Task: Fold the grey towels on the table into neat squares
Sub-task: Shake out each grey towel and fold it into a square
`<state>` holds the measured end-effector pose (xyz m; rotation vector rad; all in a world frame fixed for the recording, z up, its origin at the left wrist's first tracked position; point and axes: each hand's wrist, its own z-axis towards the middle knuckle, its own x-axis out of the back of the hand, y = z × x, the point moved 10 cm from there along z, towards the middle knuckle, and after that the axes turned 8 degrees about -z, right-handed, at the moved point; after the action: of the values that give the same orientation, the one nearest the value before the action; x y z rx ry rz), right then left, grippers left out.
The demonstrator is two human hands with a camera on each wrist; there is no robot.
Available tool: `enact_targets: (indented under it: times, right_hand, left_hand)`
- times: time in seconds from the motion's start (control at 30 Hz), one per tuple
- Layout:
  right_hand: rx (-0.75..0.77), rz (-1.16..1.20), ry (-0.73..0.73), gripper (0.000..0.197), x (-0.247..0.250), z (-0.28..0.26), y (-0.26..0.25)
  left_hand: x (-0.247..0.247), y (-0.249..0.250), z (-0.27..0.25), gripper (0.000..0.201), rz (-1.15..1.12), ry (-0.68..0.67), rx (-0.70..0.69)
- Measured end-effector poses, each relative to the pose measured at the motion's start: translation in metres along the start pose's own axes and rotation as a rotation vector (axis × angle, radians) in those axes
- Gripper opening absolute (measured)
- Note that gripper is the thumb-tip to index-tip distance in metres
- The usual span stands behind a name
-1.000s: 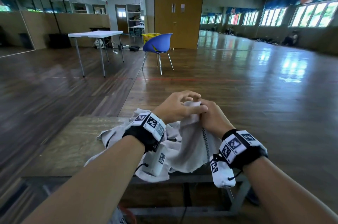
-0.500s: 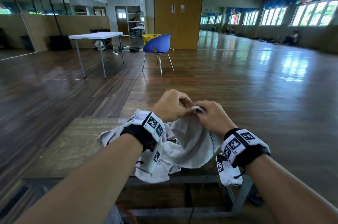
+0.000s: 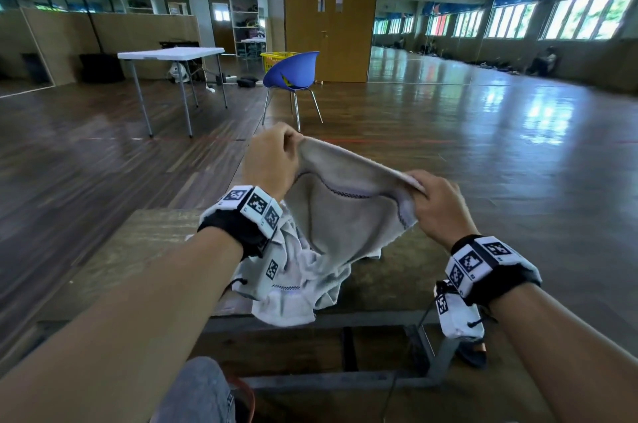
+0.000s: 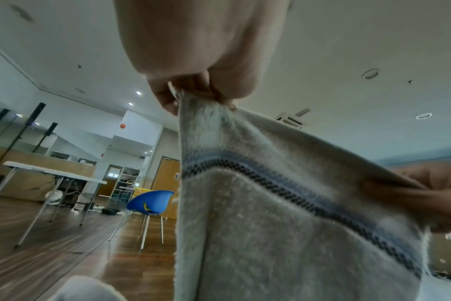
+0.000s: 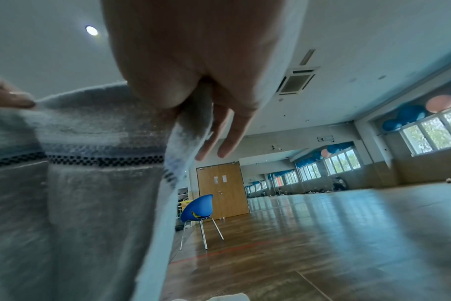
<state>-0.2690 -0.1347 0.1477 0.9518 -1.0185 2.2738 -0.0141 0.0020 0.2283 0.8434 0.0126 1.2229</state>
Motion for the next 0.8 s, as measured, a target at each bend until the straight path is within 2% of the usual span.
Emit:
enact_targets:
  times: [0.03, 0.1, 0.17, 0.27, 0.3, 0.33, 0.4, 0.5, 0.6, 0.7, 0.8]
  right_hand:
    - [0.023, 0.05, 0.031, 0.021, 0.004, -0.004, -0.004]
    - [0.062, 0.125, -0.018, 0.017, -0.005, -0.014, -0.009]
    - [0.034, 0.133, -0.162, 0.004, -0.029, -0.026, 0.001]
    - [-0.046, 0.065, -0.394, 0.02, -0.076, -0.048, 0.033]
    - [-0.073, 0.028, -0.467, 0.027, -0.093, -0.056, 0.044]
    - [-0.1, -0.009, -0.536, 0.027, -0.11, -0.062, 0.053]
    - [-0.151, -0.052, -0.604, 0.019, -0.137, -0.07, 0.068]
    - [-0.194, -0.016, -0.573, 0.027, -0.166, -0.07, 0.084]
    - [-0.197, 0.07, -0.596, 0.027, -0.199, -0.065, 0.086]
    - [-0.177, 0.152, -0.688, 0.031, -0.237, -0.062, 0.079]
    - [-0.161, 0.234, -0.775, 0.023, -0.273, -0.064, 0.073]
  left_hand:
    - [0.0, -0.003, -0.005, 0.022, -0.007, -0.015, -0.007]
    - [-0.011, -0.017, -0.018, 0.025, -0.052, -0.132, 0.038]
    - [-0.035, -0.045, -0.037, 0.021, -0.094, -0.367, 0.168]
    - [-0.072, -0.092, -0.079, 0.019, 0.138, -0.787, 0.267]
    - [-0.081, -0.107, -0.092, 0.008, 0.223, -0.883, 0.283]
    - [-0.089, -0.121, -0.104, 0.016, 0.261, -0.939, 0.311]
    - [-0.107, -0.143, -0.118, 0.043, 0.249, -0.979, 0.328]
    - [-0.136, -0.164, -0.131, 0.059, 0.256, -1.026, 0.302]
    - [-0.17, -0.175, -0.153, 0.056, 0.177, -1.123, 0.353]
    - [-0.207, -0.186, -0.175, 0.036, 0.119, -1.204, 0.352]
    - [-0.239, -0.185, -0.19, 0.034, 0.055, -1.304, 0.334]
